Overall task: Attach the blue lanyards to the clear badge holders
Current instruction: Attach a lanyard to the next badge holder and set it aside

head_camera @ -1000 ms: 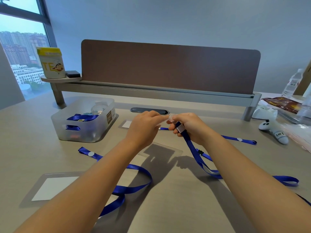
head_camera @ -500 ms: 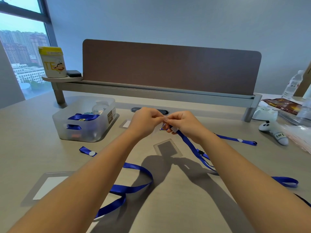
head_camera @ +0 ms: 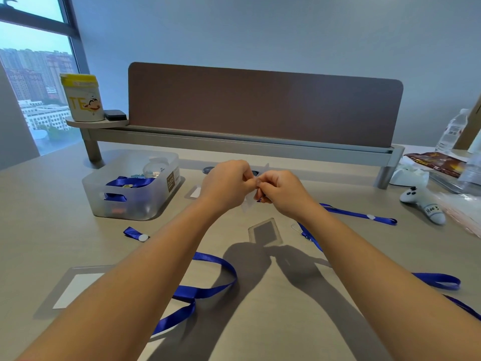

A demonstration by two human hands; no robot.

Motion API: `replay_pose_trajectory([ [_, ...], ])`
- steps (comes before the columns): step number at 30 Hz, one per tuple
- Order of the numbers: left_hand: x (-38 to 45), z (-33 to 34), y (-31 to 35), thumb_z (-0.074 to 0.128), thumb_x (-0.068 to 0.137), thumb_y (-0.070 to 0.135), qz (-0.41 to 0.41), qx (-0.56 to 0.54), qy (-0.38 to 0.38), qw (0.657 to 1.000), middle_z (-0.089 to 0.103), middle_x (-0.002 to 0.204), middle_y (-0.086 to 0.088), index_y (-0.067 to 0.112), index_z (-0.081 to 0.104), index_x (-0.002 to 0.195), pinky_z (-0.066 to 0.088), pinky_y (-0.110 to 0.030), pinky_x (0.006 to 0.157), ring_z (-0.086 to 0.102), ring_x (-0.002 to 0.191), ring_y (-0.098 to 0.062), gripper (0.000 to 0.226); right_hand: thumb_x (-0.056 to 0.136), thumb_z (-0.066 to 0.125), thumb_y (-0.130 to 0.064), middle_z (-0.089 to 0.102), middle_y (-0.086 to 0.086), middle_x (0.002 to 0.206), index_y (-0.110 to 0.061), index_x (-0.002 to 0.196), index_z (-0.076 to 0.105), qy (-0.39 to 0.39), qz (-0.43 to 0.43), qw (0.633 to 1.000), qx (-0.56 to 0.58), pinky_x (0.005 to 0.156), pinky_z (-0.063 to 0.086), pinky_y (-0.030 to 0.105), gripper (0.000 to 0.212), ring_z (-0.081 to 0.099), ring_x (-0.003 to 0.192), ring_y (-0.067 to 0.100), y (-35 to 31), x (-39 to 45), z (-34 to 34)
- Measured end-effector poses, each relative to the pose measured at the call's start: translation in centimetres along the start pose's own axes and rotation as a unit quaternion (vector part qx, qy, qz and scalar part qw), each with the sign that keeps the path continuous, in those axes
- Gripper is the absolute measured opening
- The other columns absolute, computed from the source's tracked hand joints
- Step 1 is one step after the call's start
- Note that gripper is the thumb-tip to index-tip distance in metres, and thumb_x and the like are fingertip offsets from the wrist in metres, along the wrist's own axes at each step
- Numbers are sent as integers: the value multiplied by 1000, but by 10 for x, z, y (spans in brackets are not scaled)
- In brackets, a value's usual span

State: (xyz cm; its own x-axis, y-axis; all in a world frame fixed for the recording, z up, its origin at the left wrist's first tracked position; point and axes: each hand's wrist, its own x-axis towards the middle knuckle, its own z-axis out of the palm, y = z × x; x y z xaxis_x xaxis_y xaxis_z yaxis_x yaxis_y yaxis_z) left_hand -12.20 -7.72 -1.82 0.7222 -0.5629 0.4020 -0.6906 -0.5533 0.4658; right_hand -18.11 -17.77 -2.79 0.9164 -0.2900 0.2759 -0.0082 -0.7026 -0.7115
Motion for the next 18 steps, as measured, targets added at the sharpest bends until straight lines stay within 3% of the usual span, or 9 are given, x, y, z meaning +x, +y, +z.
replay_pose_trajectory([
  [2, 1, 1, 0, 51, 89, 27, 4, -9, 13, 1000, 65, 97, -14, 4, 62, 98, 45, -28, 73, 50, 78, -17, 27, 96, 39, -10, 55, 1, 74, 4, 103, 62, 11, -8, 1000, 6, 83, 50, 32, 28, 55, 72, 14, 0, 0, 0],
  [6, 3, 2, -1, 51, 89, 24, 19, -36, 30, 999, 54, 83, -7, 1, 61, 94, 39, -21, 59, 48, 76, -17, 25, 95, 40, -9, 55, 4, 78, 4, 103, 62, 26, -29, 999, 4, 66, 45, 16, 27, 49, 62, 4, 0, 1, 0],
  [9, 4, 1, -8, 53, 88, 24, -22, -161, -13, 987, 52, 77, -5, 3, 59, 87, 39, -19, 59, 49, 75, -19, 22, 96, 39, -10, 55, 3, 82, 3, 106, 61, 12, -23, 1000, 14, 65, 43, 13, 27, 50, 66, 4, 1, 4, -2],
  [11, 2, 0, -16, 49, 88, 35, -111, -277, -78, 951, 54, 75, -5, 9, 55, 76, 43, -22, 64, 51, 72, -17, 29, 96, 38, -10, 53, -2, 81, -2, 104, 61, 15, 5, 999, 46, 64, 42, 16, 25, 48, 69, 8, 3, 7, -6],
  [14, -8, 3, -31, 28, 86, 61, -275, -333, -224, 873, 57, 75, -5, 9, 56, 70, 44, -26, 67, 51, 69, -15, 61, 97, 36, -10, 47, -5, 74, -9, 95, 57, 30, 38, 994, 100, 58, 39, 14, 21, 41, 65, 7, 4, 11, -14],
  [16, -13, 11, -38, 17, 85, 65, -312, -394, -323, 802, 59, 76, -7, 7, 58, 77, 45, -23, 65, 53, 68, -15, 72, 97, 35, -10, 46, -4, 70, -9, 94, 59, 27, 45, 992, 117, 54, 38, 12, 23, 38, 62, 7, 5, 12, -17],
  [18, -13, 18, -37, 18, 87, 62, -330, -490, -328, 737, 63, 80, -7, 5, 58, 87, 50, -20, 57, 57, 64, -12, 70, 97, 36, -10, 45, 0, 67, -13, 84, 59, 12, 55, 989, 138, 53, 36, 15, 27, 36, 58, 9, 6, 10, -17],
])
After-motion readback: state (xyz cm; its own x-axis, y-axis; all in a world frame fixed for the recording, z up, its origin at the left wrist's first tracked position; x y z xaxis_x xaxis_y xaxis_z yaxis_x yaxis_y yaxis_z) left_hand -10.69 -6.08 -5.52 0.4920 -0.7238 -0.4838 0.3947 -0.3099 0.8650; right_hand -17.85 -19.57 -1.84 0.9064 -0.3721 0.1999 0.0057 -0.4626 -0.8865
